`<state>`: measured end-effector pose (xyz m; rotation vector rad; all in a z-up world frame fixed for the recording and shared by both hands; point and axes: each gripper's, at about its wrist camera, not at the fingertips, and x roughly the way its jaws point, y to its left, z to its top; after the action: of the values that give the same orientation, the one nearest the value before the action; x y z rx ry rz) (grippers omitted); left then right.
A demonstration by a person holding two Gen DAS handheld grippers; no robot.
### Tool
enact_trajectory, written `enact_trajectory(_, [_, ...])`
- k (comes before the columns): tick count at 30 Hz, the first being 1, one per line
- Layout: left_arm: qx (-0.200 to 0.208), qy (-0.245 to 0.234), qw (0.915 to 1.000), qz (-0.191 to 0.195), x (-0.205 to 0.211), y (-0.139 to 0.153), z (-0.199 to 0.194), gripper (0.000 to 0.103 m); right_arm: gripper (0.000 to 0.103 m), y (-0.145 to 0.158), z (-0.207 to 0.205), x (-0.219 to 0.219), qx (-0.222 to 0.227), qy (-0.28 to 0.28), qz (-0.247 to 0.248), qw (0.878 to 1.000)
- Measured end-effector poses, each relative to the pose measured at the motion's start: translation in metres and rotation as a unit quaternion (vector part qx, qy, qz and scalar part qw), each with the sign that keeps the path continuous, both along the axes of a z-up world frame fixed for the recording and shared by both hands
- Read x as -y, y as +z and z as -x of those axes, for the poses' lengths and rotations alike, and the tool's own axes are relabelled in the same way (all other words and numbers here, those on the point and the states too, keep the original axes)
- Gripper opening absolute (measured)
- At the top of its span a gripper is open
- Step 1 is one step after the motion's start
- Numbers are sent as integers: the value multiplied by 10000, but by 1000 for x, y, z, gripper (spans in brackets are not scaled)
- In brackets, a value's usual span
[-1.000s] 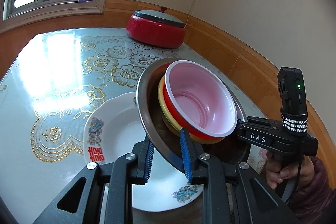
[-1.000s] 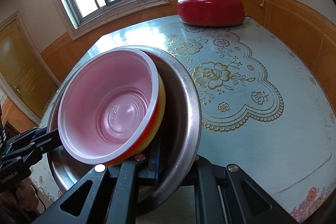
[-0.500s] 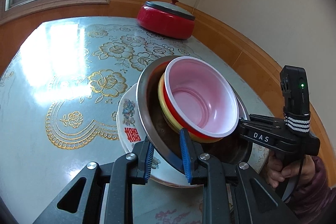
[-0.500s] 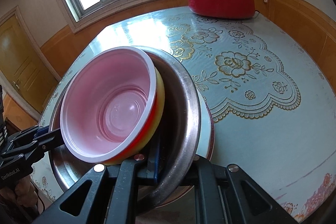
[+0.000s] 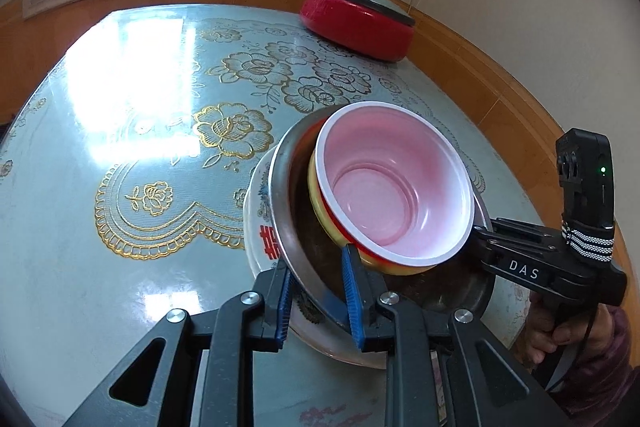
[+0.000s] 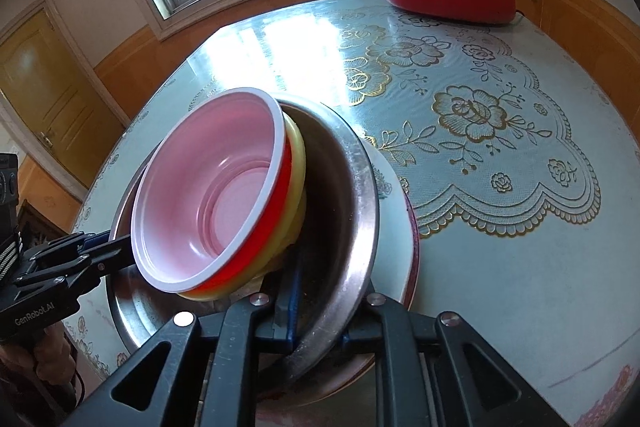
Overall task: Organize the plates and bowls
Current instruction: 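Lower the steel basin onto the plate stack and open the left gripper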
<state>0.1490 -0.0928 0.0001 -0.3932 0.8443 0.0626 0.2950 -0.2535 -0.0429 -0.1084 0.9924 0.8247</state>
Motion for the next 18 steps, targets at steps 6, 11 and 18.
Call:
enact_trajectory(6, [-46, 165, 9999, -23, 4, 1, 4, 23, 16, -1, -4, 1, -87, 175, -112, 9997])
enact_trajectory(11, [-149, 95, 9998, 50, 3, 2, 2, 23, 17, 0, -2, 5, -183, 108, -172, 9996])
enact_trajectory(18, [-141, -316, 9993, 127, -6, 1, -7, 23, 17, 2, 8, 7, -215, -345, -223, 9989])
